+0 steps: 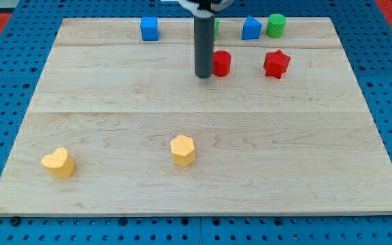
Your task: Push the yellow hexagon towards the top of the board
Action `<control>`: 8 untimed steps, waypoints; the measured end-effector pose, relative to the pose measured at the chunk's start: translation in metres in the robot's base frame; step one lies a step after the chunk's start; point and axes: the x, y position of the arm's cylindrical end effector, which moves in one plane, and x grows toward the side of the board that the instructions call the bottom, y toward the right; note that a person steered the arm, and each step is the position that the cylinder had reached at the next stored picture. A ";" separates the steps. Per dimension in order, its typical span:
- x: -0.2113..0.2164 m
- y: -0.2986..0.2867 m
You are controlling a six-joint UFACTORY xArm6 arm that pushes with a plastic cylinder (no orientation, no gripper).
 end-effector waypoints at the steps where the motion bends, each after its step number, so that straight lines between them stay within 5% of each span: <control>1: 0.057 0.012; 3: 0.160 0.055; 4: 0.204 0.024; 8: 0.116 -0.055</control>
